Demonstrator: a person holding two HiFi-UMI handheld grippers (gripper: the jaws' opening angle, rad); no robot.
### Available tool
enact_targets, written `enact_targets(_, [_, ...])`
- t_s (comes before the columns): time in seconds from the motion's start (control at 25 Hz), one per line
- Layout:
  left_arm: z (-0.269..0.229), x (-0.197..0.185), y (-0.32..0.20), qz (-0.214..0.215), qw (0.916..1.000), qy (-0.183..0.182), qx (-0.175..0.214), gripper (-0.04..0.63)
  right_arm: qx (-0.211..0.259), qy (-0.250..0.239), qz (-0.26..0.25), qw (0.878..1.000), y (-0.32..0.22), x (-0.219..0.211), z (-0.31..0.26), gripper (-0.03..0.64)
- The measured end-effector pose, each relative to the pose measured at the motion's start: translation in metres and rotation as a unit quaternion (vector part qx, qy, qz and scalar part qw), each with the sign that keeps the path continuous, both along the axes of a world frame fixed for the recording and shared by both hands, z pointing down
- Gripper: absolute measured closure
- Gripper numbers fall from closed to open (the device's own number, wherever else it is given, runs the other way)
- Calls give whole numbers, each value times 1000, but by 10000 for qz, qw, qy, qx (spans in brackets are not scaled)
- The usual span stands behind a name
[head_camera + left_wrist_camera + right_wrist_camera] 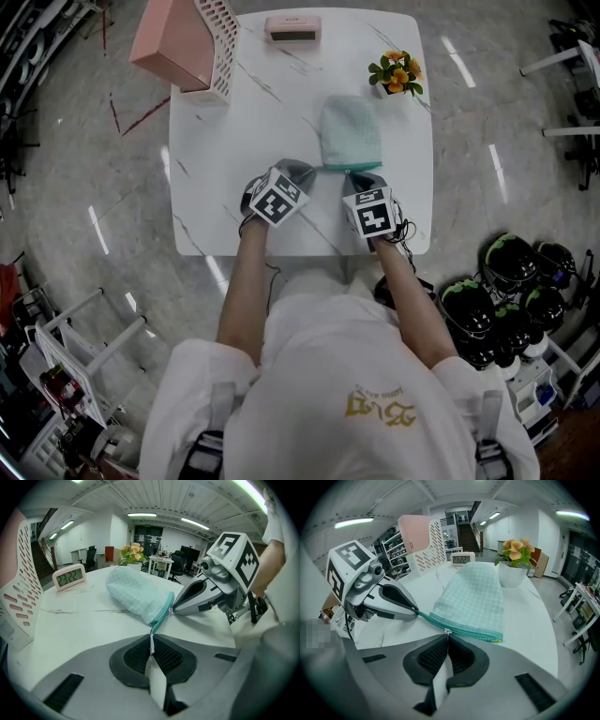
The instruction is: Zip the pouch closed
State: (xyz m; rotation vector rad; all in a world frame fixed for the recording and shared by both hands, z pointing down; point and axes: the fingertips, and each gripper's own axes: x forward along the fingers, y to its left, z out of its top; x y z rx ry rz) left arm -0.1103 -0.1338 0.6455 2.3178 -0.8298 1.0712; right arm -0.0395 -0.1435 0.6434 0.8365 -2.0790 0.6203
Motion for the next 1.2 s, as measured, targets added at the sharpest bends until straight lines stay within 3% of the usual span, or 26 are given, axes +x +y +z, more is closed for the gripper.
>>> enact_targets(0.8, [0,-11,1,-291,9995,-122,29,561,96,220,199,9995,-12,44,7,600])
enact_targets(1.2, [1,-17,5,-503,9983,-208,187,557,153,195,257,9994,-14,46,5,598])
